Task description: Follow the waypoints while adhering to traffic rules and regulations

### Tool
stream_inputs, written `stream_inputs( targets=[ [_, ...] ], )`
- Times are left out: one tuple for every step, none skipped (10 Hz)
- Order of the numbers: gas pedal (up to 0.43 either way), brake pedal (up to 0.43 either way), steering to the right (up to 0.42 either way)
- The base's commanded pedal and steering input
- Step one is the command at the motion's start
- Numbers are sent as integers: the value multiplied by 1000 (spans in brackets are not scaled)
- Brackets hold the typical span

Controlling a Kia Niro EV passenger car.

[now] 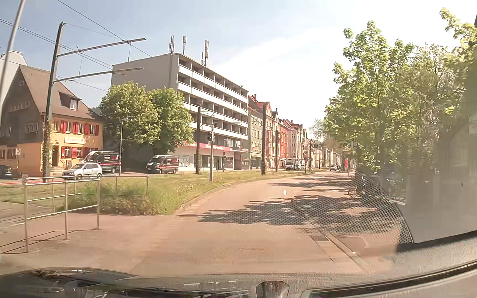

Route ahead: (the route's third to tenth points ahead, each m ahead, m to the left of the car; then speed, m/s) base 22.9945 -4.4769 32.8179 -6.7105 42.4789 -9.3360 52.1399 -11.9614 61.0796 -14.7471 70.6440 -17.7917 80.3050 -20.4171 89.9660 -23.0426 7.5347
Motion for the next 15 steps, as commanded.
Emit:
stream_inputs(
  targets=[
    [0,0,-10],
    [0,0,-6],
    [0,0,0],
    [0,0,3],
    [0,0,6],
    [0,0,8],
    [0,0,12],
    [0,0,14],
    [0,0,18],
    [0,0,23],
    [0,0,25],
    [0,0,26],
    [0,0,30],
    [0,0,33],
    [0,0,35]
  ],
)
